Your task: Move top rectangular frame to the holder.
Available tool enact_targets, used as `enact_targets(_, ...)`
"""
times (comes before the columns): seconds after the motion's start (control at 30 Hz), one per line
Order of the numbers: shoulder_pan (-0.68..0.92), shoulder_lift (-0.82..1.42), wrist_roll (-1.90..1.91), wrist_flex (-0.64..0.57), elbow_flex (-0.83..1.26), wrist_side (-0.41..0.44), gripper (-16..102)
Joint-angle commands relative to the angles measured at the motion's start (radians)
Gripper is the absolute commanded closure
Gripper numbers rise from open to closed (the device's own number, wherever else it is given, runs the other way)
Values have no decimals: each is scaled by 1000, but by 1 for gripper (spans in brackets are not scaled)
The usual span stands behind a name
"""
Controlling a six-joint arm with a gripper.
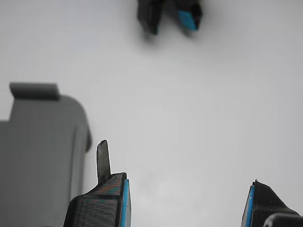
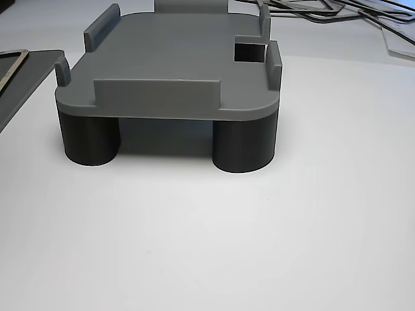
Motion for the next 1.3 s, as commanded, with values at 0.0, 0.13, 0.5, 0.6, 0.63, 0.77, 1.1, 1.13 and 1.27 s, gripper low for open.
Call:
enact_targets(0.0,138,-112,107,121,-166,46,-14)
enact_targets(0.13,253,-301,225,276,-344,49,-14)
enact_targets(0.5,555,-626,624,630,-646,-3,-14)
enact_targets(0.6,626,-655,689,620,-624,-35,-14)
enact_targets(0.63,650,-667,718,618,-607,-43,-14)
enact_targets(0.77,715,-672,796,525,-494,-107,-14)
enact_targets(1.1,769,-643,877,463,-296,-166,-13)
enact_targets(1.13,772,-652,879,459,-291,-167,-13)
enact_targets(1.27,792,-707,888,454,-296,-173,-13)
